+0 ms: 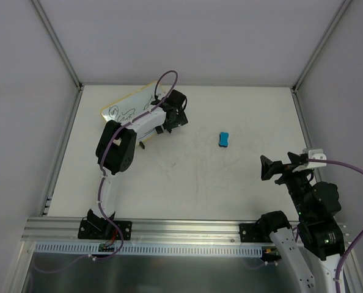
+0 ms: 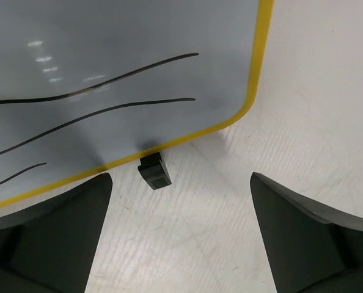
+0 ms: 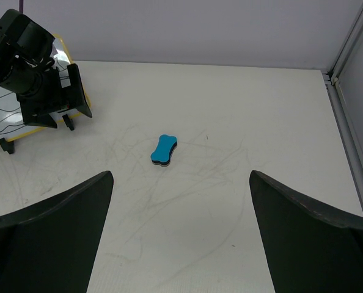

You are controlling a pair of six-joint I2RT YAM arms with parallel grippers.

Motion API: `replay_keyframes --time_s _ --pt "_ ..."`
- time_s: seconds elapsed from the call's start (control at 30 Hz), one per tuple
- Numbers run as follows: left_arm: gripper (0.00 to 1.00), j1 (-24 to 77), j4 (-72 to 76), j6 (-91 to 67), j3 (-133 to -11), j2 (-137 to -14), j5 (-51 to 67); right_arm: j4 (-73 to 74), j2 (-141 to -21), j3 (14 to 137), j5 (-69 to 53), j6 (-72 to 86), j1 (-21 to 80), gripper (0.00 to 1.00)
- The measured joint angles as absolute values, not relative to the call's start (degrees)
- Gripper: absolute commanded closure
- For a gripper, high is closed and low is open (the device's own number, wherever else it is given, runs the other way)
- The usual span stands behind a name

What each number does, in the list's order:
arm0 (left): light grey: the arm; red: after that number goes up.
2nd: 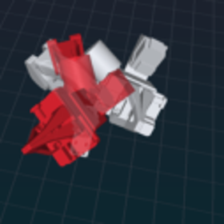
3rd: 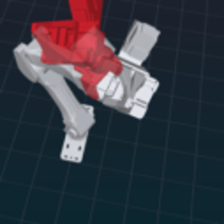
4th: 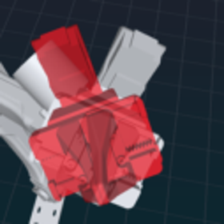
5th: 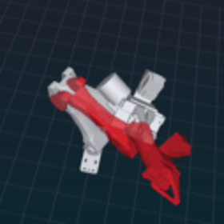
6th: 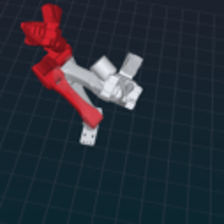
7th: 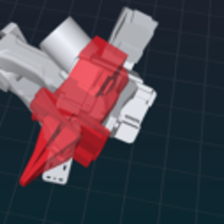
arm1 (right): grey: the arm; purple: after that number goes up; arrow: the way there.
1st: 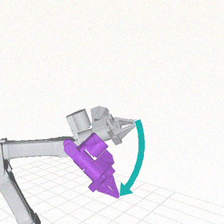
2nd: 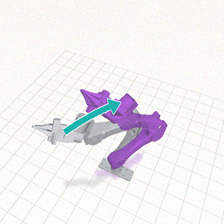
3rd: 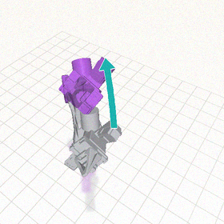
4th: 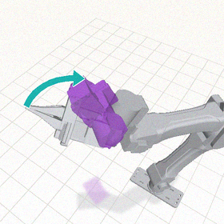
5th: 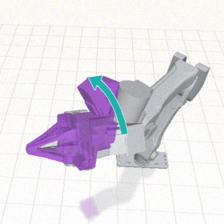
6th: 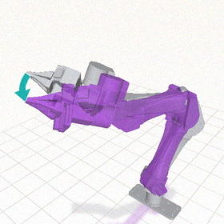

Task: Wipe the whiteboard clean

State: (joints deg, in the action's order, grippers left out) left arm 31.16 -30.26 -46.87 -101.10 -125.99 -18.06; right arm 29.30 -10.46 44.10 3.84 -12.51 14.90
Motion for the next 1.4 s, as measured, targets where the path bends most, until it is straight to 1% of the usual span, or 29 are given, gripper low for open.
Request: replay_keyframes --time_s 0.17,0.3,0.47,0.57,0.63,0.7,0.8,1.0,1.2,1.3,1.4 --pt "0.01 31.1 -30.4 -43.8 -101.1 -120.9 -16.9 29.3 -10.5 44.1 3.8 -12.5 14.9 0.01" --pt "0.01 31.0 -30.3 -38.7 -101.1 -112.0 -16.8 29.3 -10.7 44.1 3.8 -12.5 14.9 0.01" --pt "0.01 29.3 -28.6 -26.0 -101.1 -98.8 -14.6 29.3 -11.6 44.1 2.7 -12.5 14.9 0.01" --pt "0.01 23.3 -25.9 -21.2 -98.0 -92.1 -6.6 29.3 -11.8 44.1 1.1 -12.4 14.9 0.01" --pt "0.07 16.0 -23.9 -19.7 -94.2 -88.5 -0.1 29.3 -11.8 44.0 0.1 -12.5 14.9 0.01" --pt "0.06 8.3 -22.3 -18.3 -88.9 -85.5 4.7 28.9 -11.8 43.4 -1.1 -12.5 14.9 0.01" --pt "0.05 0.1 -21.7 -16.8 -81.1 -82.3 9.8 28.9 -12.0 41.8 -2.7 -12.8 14.9 0.01" --pt "0.05 -9.6 -18.7 -14.1 -68.6 -77.6 19.8 28.9 -12.6 38.9 -6.8 -14.2 14.9 0.01" --pt "0.06 -16.7 -7.2 -13.3 -53.7 -72.6 26.6 28.4 -12.4 38.0 -12.3 -14.7 14.9 0.01" --pt "0.07 -19.7 -0.7 -13.6 -50.6 -74.2 32.2 27.9 -12.1 37.5 -15.7 -14.9 15.0 0.01" --pt "0.10 -22.4 5.3 -13.8 -50.6 -78.5 37.6 27.2 -12.0 37.2 -19.0 -15.2 15.2 0.01"
